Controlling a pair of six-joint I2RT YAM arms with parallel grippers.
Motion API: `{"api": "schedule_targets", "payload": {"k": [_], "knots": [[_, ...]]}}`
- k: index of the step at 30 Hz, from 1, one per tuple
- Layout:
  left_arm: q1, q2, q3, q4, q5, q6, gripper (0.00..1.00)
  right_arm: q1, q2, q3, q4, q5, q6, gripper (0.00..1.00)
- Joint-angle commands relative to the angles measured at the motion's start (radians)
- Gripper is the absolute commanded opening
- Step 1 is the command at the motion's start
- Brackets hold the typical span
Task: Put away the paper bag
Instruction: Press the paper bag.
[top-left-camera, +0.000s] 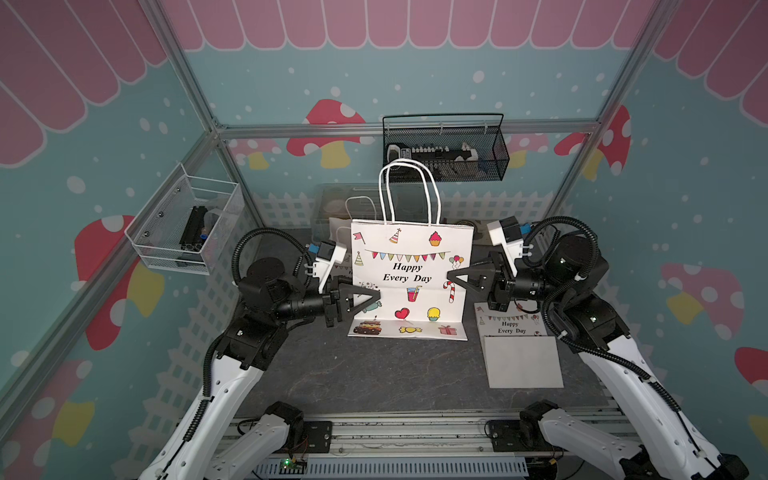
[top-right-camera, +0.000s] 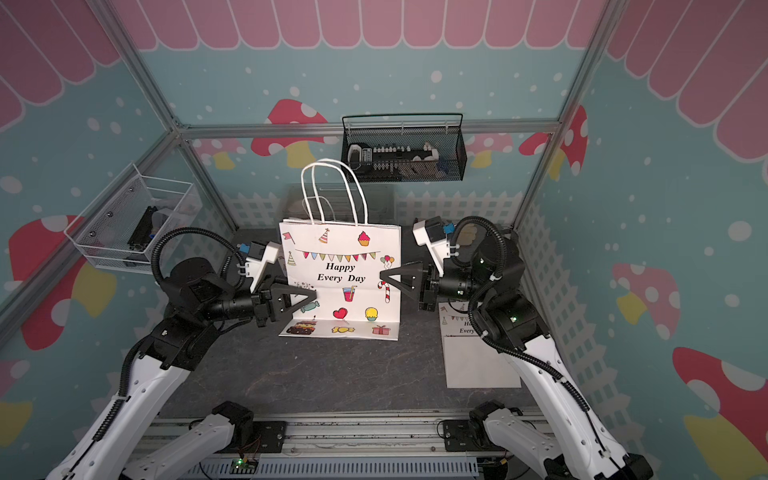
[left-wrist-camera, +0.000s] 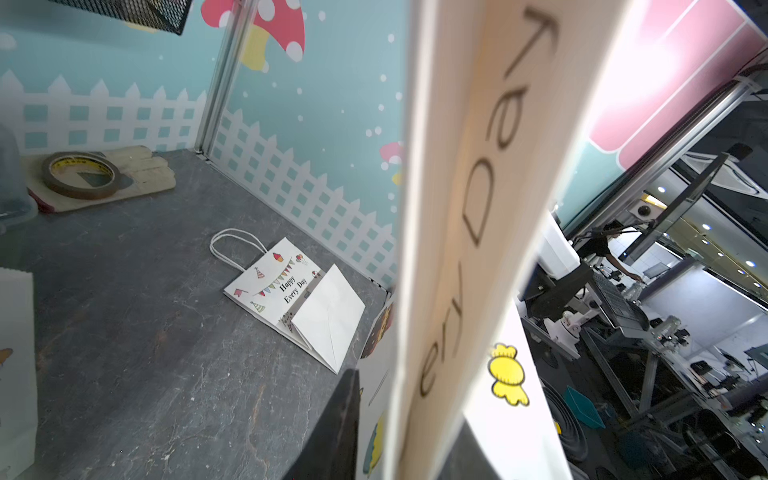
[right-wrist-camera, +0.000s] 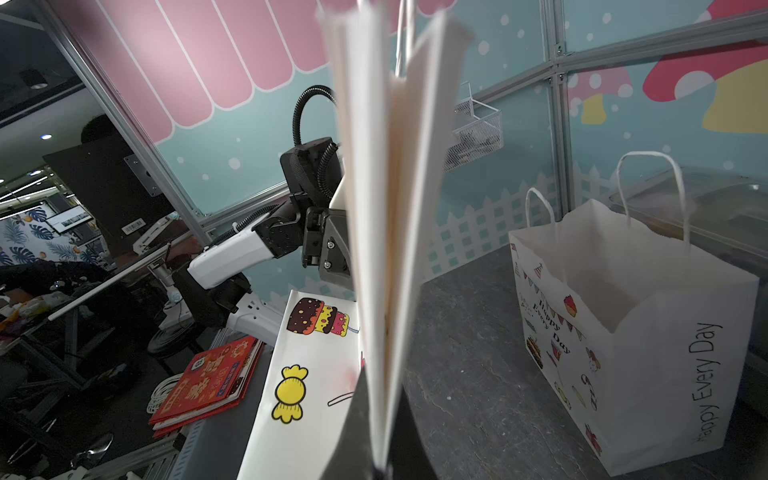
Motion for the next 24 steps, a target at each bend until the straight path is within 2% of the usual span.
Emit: {"api": "schedule_targets", "payload": {"k": [1, 9, 15, 17, 18, 21, 24], "knots": [[-0.004, -0.019, 0.045, 0.085, -0.065, -0.061, 0.31, -0.001, -0.032, -0.028, 0.007, 0.009, -0.018, 0.00], [-0.007, -0.015, 0.073, 0.088, -0.165, -0.087, 0.44, -0.002, -0.057, -0.066, 0.001, 0.006, -0.024, 0.00], [-0.008, -0.039, 0.055, 0.089, -0.230, -0.078, 0.46, -0.003, -0.066, -0.078, -0.007, -0.009, -0.032, 0.00], [-0.007, -0.047, 0.056, 0.092, -0.236, -0.060, 0.58, -0.003, -0.067, -0.082, -0.006, -0.017, -0.032, 0.00], [-0.008, -0.051, 0.056, 0.099, -0.239, -0.055, 0.59, -0.003, -0.067, -0.084, -0.006, -0.021, -0.033, 0.00], [-0.007, -0.059, 0.056, 0.137, -0.223, -0.045, 0.59, -0.003, -0.064, -0.089, -0.006, -0.033, -0.033, 0.00], [-0.006, -0.060, 0.054, 0.177, -0.188, -0.045, 0.51, -0.003, -0.062, -0.090, -0.006, -0.050, -0.032, 0.00]]}}
